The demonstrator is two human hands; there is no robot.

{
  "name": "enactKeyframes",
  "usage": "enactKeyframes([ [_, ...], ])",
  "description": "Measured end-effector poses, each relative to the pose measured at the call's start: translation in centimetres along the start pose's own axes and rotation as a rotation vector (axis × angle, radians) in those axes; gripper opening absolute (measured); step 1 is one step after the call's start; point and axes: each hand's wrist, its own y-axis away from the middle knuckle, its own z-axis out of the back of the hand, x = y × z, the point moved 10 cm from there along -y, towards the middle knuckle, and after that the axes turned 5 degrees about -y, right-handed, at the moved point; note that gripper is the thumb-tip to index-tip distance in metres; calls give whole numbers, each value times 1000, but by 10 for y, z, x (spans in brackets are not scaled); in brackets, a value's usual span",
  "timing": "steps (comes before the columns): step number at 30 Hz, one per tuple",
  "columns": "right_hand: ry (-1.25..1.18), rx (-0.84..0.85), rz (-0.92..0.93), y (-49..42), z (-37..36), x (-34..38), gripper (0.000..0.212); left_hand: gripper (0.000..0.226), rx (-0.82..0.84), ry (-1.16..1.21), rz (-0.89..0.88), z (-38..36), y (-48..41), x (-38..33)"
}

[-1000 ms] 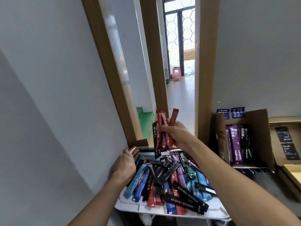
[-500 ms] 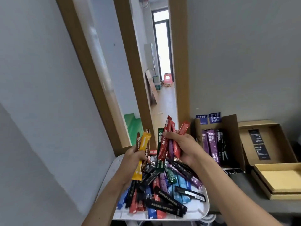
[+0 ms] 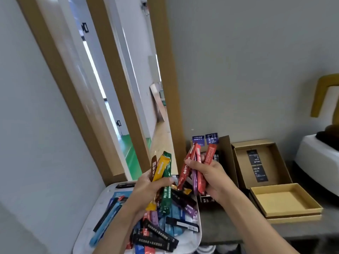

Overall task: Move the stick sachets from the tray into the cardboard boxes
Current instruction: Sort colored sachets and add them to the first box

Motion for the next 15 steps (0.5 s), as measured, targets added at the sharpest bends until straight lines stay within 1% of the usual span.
enactKeyframes([
  [3, -12, 47, -47, 7, 13, 4, 30, 47, -38, 35, 41, -10, -10, 4],
  [5, -35, 79, -55, 10, 19, 6, 28, 51, -29, 11, 41, -22, -14, 2],
  [7, -59, 101, -48, 14, 24, 10, 28, 52, 4, -14, 33, -38, -15, 0],
  [9, -63, 137, -40, 16, 28, 16, 28, 52, 61, 16, 48, -55, -14, 0],
  [12, -90, 170, -21, 14, 35, 24, 28, 61, 139, 77, 74, -72, -18, 1],
  [15, -115, 173, 4, 8, 45, 29, 31, 61, 167, 106, 106, -80, -25, 3],
])
